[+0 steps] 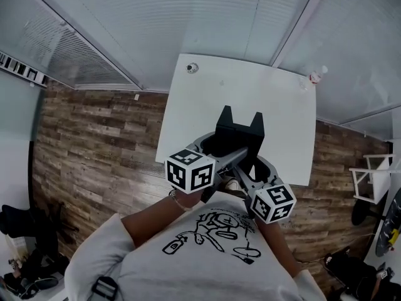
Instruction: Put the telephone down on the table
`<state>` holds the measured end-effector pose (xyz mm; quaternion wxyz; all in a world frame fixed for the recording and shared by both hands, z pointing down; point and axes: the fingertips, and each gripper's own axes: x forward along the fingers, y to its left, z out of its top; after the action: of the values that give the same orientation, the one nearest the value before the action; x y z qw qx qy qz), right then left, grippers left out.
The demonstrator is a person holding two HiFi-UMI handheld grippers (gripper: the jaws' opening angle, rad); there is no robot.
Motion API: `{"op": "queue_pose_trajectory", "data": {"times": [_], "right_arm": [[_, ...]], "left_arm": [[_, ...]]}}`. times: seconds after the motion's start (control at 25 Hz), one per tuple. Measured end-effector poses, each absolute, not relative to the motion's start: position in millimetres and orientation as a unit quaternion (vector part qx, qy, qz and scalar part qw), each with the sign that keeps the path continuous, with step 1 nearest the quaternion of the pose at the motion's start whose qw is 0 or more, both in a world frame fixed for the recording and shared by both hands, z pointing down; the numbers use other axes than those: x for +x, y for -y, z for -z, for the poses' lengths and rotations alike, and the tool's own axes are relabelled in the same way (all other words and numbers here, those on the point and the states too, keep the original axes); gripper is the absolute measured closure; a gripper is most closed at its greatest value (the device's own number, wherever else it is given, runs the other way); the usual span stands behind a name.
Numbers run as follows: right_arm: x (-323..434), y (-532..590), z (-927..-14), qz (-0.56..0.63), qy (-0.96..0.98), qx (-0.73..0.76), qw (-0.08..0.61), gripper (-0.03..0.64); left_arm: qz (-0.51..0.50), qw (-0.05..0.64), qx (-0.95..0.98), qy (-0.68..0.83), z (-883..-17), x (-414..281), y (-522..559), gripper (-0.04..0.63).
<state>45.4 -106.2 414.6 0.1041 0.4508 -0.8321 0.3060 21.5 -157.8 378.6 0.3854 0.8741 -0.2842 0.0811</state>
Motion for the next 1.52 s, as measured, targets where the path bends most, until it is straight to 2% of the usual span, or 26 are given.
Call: {"op": "queue_pose_trajectory", "data": {"times": [0.28,1.52], "right_arm": [[72.3,91.1,-415.6,-0.311,0.831,0.45,0.102,0.382],[84.5,115.7,-479.0,-0.337,0.816,0.454,0.117,0.382]], "left_arm": [[-0.084,0.388,0.872,0.286,-380.1,48.3,143.0,0.225],[-0.098,0.409,0.865,0.274,-446.3,61.8,169.6,0.225]]}}
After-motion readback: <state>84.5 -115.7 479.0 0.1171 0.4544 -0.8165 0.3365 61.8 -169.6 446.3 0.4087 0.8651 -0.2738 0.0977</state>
